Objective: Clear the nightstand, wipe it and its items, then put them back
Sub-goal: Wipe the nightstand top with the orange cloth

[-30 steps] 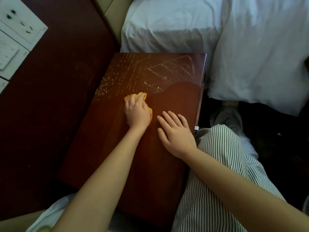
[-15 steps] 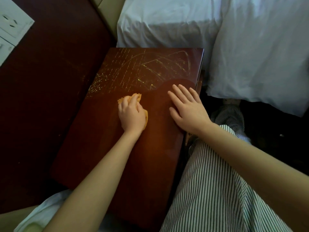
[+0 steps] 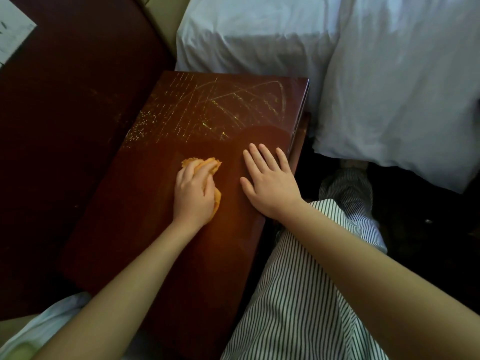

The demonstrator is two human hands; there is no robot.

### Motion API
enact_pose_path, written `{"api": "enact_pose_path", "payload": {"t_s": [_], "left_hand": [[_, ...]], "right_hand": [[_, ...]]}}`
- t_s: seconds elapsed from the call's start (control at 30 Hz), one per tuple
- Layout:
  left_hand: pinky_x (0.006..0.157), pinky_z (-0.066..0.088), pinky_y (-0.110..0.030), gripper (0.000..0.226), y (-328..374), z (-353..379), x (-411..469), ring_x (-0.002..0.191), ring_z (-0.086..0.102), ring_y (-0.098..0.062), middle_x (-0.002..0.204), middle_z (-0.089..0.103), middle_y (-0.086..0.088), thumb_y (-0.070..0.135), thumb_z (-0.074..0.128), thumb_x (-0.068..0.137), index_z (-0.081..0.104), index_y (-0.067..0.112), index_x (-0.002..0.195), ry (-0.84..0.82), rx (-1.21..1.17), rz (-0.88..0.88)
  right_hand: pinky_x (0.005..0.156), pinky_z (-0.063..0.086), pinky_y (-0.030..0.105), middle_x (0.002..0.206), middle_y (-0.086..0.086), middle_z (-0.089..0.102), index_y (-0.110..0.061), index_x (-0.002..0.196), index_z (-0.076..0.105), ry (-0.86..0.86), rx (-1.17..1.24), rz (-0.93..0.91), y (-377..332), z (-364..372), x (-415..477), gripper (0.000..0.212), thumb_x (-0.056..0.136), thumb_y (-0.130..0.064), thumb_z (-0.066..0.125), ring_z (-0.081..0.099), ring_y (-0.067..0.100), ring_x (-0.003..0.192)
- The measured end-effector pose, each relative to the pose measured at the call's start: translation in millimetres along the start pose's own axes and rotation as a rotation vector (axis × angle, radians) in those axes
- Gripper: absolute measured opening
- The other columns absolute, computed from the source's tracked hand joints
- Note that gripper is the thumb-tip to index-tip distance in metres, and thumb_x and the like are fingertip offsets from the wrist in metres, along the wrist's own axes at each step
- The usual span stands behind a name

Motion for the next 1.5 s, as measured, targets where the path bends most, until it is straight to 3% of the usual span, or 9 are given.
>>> {"api": "enact_pose_path", "payload": {"t_s": [0.2, 0.3, 0.6, 0.8, 1.03, 1.33, 1.5], "left_hand": [[0.108, 0.028, -0.037, 0.036, 0.5, 7.1, 30.7, 0.127, 0.036, -0.024, 0.135, 0.046, -0.004, 0.016, 0.04, 0.097, 0.053, 0.02, 0.13, 0.124, 0.032, -0.295], [0.107, 0.025, -0.033, 0.036, 15.6, 15.3, 42.9, 0.128, 0.035, -0.023, 0.137, 0.045, -0.002, 0.016, 0.039, 0.097, 0.051, 0.022, 0.131, 0.131, 0.035, -0.347], [0.103, 0.031, -0.035, 0.036, 30.2, 16.4, 7.9, 0.124, 0.04, -0.023, 0.134, 0.049, -0.003, 0.014, 0.043, 0.095, 0.056, 0.022, 0.128, -0.037, -0.023, 0.065], [0.096, 0.024, -0.021, 0.034, 8.7, 4.5, 3.2, 0.12, 0.041, -0.021, 0.131, 0.051, -0.003, 0.013, 0.045, 0.095, 0.058, 0.02, 0.125, 0.031, -0.046, -0.037], [0.095, 0.023, -0.021, 0.036, 11.8, 6.5, 48.4, 0.124, 0.036, -0.021, 0.135, 0.044, -0.003, 0.019, 0.039, 0.097, 0.051, 0.019, 0.132, 0.083, -0.15, -0.238], [0.103, 0.03, -0.032, 0.035, 41.5, 20.9, 45.2, 0.124, 0.038, -0.024, 0.133, 0.049, -0.007, 0.015, 0.043, 0.095, 0.057, 0.02, 0.126, -0.036, -0.037, -0.003], [0.098, 0.03, -0.029, 0.034, 38.5, 14.3, 6.4, 0.121, 0.039, -0.023, 0.13, 0.051, -0.004, 0.012, 0.047, 0.094, 0.059, 0.021, 0.125, -0.12, -0.054, 0.163]], "right_hand": [[0.111, -0.02, 0.034, 0.159, 0.0, -0.001, -0.017, 0.151, 0.005, 0.07, 0.042, 0.001, -0.3, -1.1, -2.6, 0.062, 0.097, -0.047, 0.012, -0.011, 0.014, 0.145], [0.11, -0.021, 0.032, 0.159, 0.0, -0.002, -0.016, 0.151, 0.008, 0.089, 0.07, 0.011, -0.7, -3.9, -4.5, 0.065, 0.095, -0.047, 0.011, -0.011, 0.013, 0.144], [0.11, -0.02, 0.03, 0.159, -0.001, 0.005, -0.017, 0.151, 0.015, 0.119, 0.122, 0.043, 6.4, -16.3, -10.1, 0.058, 0.1, -0.044, 0.018, -0.009, 0.013, 0.145], [0.114, -0.015, 0.033, 0.159, -0.001, 0.005, -0.017, 0.151, 0.016, 0.114, 0.157, 0.061, 12.1, -19.5, -15.0, 0.055, 0.101, -0.041, 0.023, -0.008, 0.014, 0.145], [0.113, -0.014, 0.035, 0.159, 0.001, 0.007, -0.015, 0.15, 0.017, 0.129, 0.093, 0.055, 15.8, -23.0, -21.5, 0.053, 0.102, -0.038, 0.023, -0.006, 0.017, 0.146], [0.114, -0.012, 0.036, 0.159, 0.002, 0.007, -0.015, 0.15, 0.018, 0.095, 0.091, 0.083, 12.4, -18.5, -18.8, 0.054, 0.102, -0.038, 0.021, -0.007, 0.017, 0.146], [0.114, -0.012, 0.037, 0.159, 0.002, 0.008, -0.015, 0.15, 0.018, 0.114, 0.125, 0.097, 10.8, -21.2, -18.4, 0.054, 0.102, -0.038, 0.022, -0.006, 0.018, 0.146]]}}
Point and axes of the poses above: each hand's wrist, its own x-axis towards the middle knuckle, its own z-axis out of the palm, y = z × x, the point moved 4 cm from there along x, towards the middle knuckle
